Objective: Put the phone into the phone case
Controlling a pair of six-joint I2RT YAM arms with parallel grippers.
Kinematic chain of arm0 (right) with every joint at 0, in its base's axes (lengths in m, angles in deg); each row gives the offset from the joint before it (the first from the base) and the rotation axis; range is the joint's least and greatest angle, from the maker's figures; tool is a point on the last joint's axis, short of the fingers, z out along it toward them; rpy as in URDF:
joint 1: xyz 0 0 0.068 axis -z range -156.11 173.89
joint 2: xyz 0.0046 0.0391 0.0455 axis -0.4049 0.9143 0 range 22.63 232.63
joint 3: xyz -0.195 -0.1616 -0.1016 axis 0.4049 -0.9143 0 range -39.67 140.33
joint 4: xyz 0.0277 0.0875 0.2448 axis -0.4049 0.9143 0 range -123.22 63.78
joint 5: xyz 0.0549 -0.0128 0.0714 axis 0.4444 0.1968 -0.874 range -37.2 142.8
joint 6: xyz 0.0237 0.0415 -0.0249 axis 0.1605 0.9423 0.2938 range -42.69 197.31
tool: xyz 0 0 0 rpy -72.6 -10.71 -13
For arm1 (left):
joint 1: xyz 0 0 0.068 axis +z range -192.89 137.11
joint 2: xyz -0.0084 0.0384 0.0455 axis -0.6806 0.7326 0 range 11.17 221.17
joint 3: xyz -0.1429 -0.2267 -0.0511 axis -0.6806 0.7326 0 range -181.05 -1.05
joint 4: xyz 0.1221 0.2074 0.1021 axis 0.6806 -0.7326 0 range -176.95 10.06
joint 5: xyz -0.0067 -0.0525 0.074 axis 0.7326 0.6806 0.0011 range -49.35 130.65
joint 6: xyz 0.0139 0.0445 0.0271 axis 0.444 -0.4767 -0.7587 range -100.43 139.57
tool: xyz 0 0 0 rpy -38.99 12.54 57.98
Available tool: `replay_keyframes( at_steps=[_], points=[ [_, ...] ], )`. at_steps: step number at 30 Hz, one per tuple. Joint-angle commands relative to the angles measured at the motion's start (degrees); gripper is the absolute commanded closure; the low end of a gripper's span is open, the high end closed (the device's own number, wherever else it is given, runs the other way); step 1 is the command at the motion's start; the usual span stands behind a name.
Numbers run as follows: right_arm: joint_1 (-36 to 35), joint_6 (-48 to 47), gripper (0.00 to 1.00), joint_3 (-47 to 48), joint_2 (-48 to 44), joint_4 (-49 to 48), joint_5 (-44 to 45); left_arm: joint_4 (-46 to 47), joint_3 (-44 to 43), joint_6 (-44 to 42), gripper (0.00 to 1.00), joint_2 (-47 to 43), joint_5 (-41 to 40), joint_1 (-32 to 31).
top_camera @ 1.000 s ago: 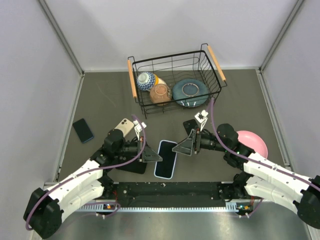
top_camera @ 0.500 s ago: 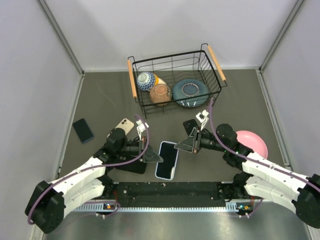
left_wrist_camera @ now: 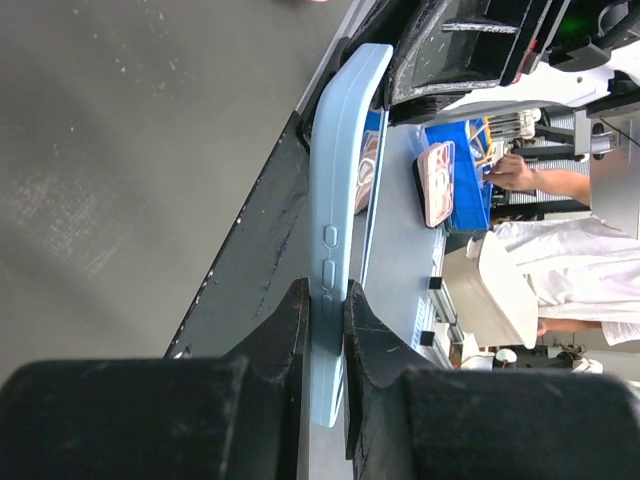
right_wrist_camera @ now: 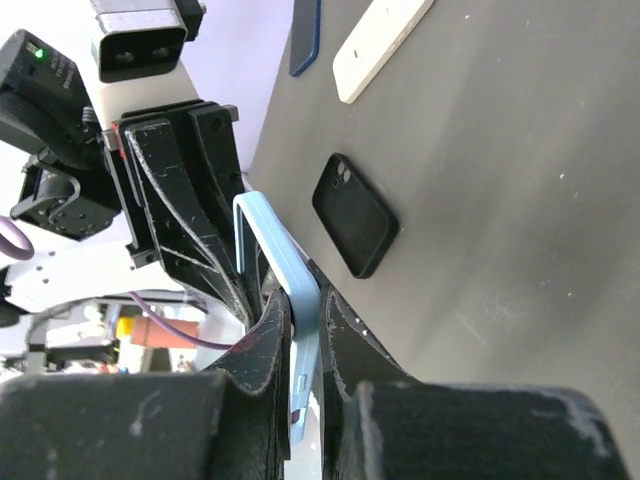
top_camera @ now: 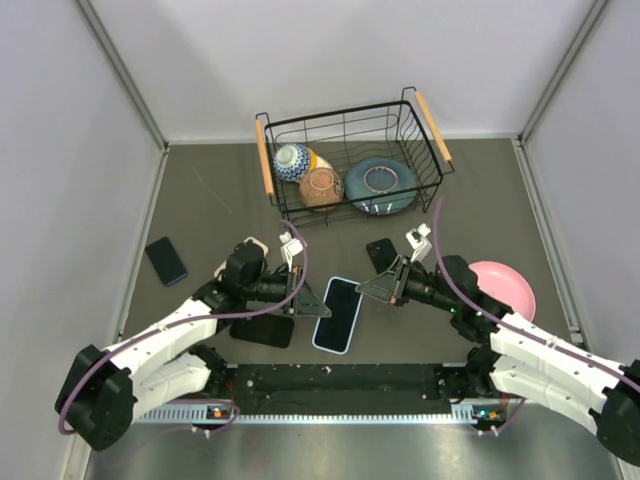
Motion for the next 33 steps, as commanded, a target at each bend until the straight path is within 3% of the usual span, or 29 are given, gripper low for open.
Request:
replay_keyframes(
  at_steps=[1, 2, 6, 11, 19, 24, 28, 33],
  points=[
    [-0.24, 9.80, 1.00, -3.69, -4.36, -9.51, 3.97, -6.37, -2.06, -0.81, 1.00, 1.69, -8.27, 0.40],
    [-0.15, 10.77, 1.00, -4.76, -4.80, -11.45, 3.63, -6.37, -2.23, -0.72, 1.00, 1.51, -8.27, 0.40],
    [-0.15, 14.64, 0.70, -10.21, -4.54, -25.87, -1.11, -3.66, -2.68, 2.60, 1.00, 1.95, -5.55, 0.40],
    [-0.24, 13.59, 0.46, -12.24, -3.92, -29.39, -2.71, 4.52, -1.97, 7.72, 1.00, 0.11, -4.14, 0.40],
    [-0.24, 10.60, 0.26, -13.46, 3.10, -33.78, -3.06, 11.65, -1.35, 12.73, 1.00, 0.98, -3.79, 0.49],
    [-0.24, 12.45, 0.22, -13.91, 4.25, -34.86, -2.00, 6.73, -3.72, 10.01, 1.00, 0.81, -7.38, 0.40],
    [0.72, 9.38, 0.21, -12.07, 1.19, -26.44, -0.68, 3.57, -4.87, 8.43, 1.00, 0.46, -11.51, 0.40],
    [1.96, 2.61, 0.19, -8.56, -6.81, -7.63, 5.81, 1.10, -6.10, 6.14, 1.00, 1.34, -12.40, 0.40]
  ],
)
